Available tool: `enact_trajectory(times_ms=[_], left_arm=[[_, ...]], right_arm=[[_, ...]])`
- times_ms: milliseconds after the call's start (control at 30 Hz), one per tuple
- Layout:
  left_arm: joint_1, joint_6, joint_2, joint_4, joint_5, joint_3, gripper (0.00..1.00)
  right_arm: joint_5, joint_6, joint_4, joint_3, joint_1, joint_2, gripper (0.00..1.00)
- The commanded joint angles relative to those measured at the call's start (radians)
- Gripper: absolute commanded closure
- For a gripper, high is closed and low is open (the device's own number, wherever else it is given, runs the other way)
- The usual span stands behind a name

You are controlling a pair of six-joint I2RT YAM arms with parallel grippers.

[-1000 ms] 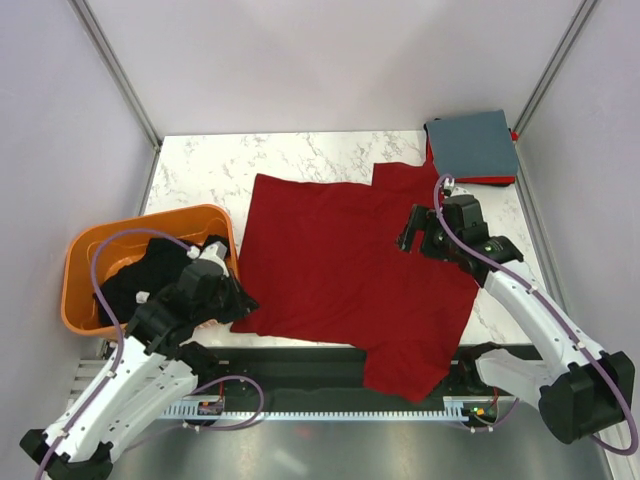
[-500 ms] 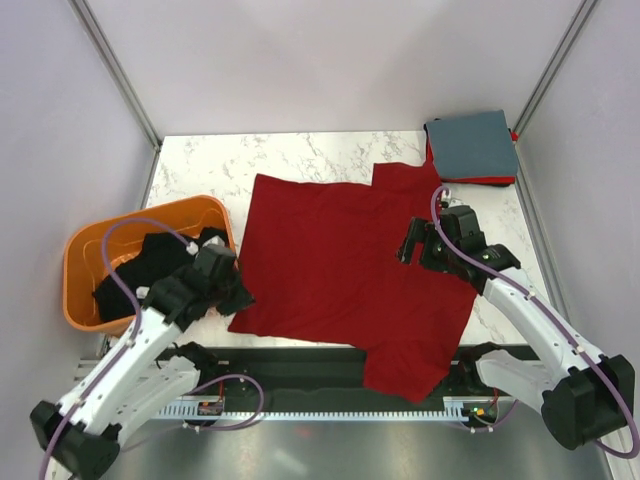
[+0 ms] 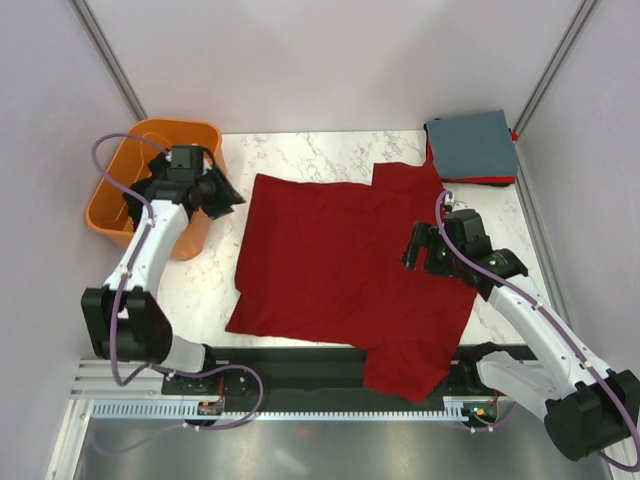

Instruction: Fold and stack the t-shirts

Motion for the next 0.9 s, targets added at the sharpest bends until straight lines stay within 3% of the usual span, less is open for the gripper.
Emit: enact_trajectory(times_ms=[0,167,300,367,400,467,633,867], left_arm=[[-0.138,0.047,-0.186,-0.024,-0.003,-0.061,0.49],[-0.149,0.016,-0.483,-0.064,-0.016,-0.278,0.49],[-0.147,0.04,-0.59,-0.132,-0.101,-0.37,0.51],[-0.129,0.065,-0.611,-0.155,-0.135,-0.409,0.43],[-0.086,0.073,-0.634,-0.162,-0.16,-0.431,0.35],[-0.026,0.076,-0.657,-0.156,-0.171,-0.453,0.32],[0.159,0.067,-0.627,-0.123,-0.129,-0.476,0.42],[0.4,0.076,-0.537,0.047,-0.051,-0.531,0.44]], right_arm=[[0.007,-0.008,0.014,-0.009,0.004,-0.007,0.02],[-0.004,-0.002,0.04,-0.028,0.004,0.006,0.02],[-0.007,0.0,0.045,-0.032,0.004,0.011,0.02],[-0.012,-0.002,0.042,-0.035,0.002,0.003,0.02],[-0.012,0.0,0.034,-0.043,0.004,-0.006,0.02],[-0.013,-0.002,0.024,-0.051,0.002,-0.018,0.02],[-0.029,0.02,0.004,-0.068,0.004,-0.07,0.02],[-0.046,0.024,-0.013,-0.071,0.005,-0.09,0.02]])
